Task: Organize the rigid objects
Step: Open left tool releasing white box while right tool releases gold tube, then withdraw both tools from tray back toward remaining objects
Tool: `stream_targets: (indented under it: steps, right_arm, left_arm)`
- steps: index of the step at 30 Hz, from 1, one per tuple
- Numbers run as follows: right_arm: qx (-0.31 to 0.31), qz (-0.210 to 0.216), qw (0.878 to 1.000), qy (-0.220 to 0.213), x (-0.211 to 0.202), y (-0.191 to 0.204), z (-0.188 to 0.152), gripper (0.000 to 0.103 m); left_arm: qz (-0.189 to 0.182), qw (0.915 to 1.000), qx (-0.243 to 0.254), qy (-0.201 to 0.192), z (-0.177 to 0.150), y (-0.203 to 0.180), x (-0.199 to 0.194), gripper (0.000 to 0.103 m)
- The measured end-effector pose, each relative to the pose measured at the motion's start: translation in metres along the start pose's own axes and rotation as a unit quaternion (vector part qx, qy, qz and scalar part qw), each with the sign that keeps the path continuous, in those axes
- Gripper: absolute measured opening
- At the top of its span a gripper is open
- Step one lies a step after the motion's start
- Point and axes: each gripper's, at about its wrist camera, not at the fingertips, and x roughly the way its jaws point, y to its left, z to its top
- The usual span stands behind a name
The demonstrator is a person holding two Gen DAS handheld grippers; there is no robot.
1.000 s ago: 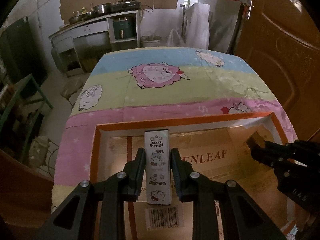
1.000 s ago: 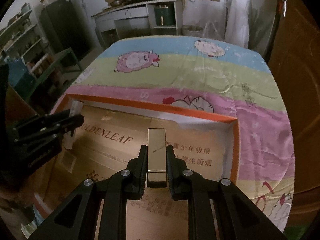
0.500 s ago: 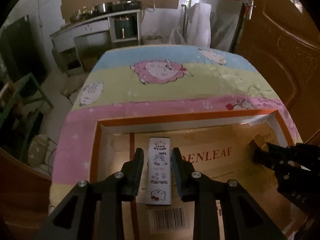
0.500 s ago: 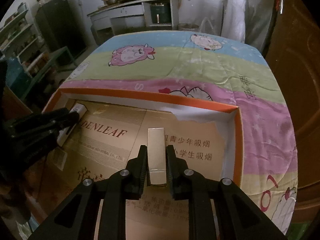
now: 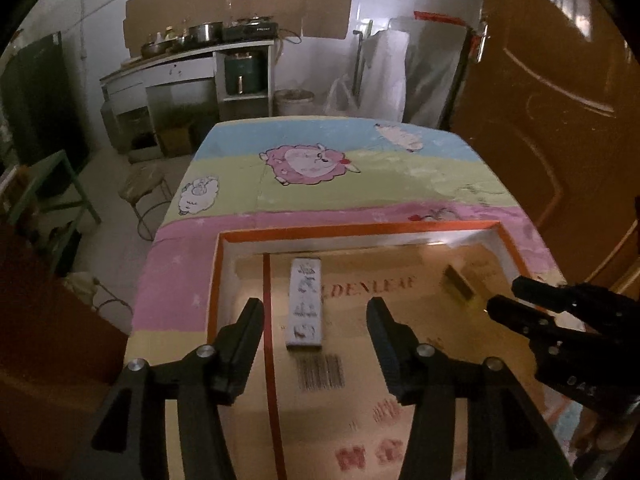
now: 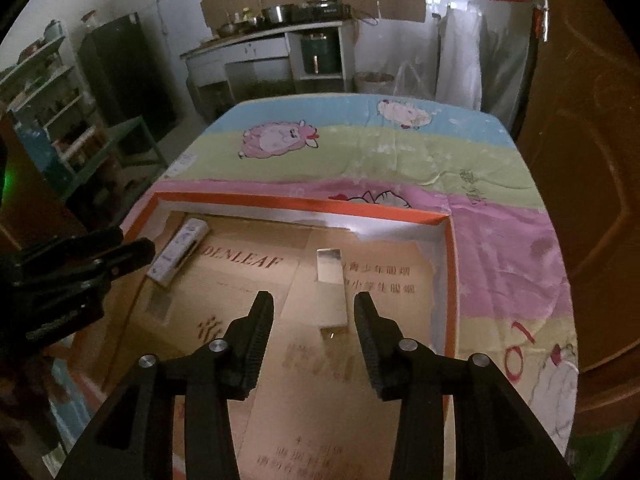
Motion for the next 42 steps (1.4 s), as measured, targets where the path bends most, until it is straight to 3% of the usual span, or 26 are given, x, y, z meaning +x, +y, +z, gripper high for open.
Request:
stream_targets:
  steps: [7,14,21,28,42]
  right_arm:
    - [-0.006,0.003,1.0,-0.023,-0.042,0.02,-0.026,0.043]
    - [-0.007,0.006,0.999,-0.049,-0.091,0.04,-0.069,0.043]
    - [-0.005,-0.02,0.997,-0.071,-0.131,0.058,-0.119,0.043]
    - [-0.008,-0.02,0.996,-0.087,-0.158,0.073,-0.165,0.043]
    - [0.0,-0.022,0.995,-0.095,-0.19,0.087,-0.219,0.044]
  left_arm:
    - [-0.006,0.9991,-0.009,-0.041,-0.025,-0.001,-0.055,0.053]
    - [0.016,0.9961,-0.003,-0.087,-0.056,-0.002,-0.109,0.053]
    - [0.031,0.9915,0.005,-0.126,-0.101,-0.009,-0.149,0.053]
    - [0.044,0.9896,-0.009,-0.137,-0.135,-0.011,-0.17,0.053]
    - [0.016,0.9927,0.003,-0.12,-0.19,-0.028,-0.19,0.053]
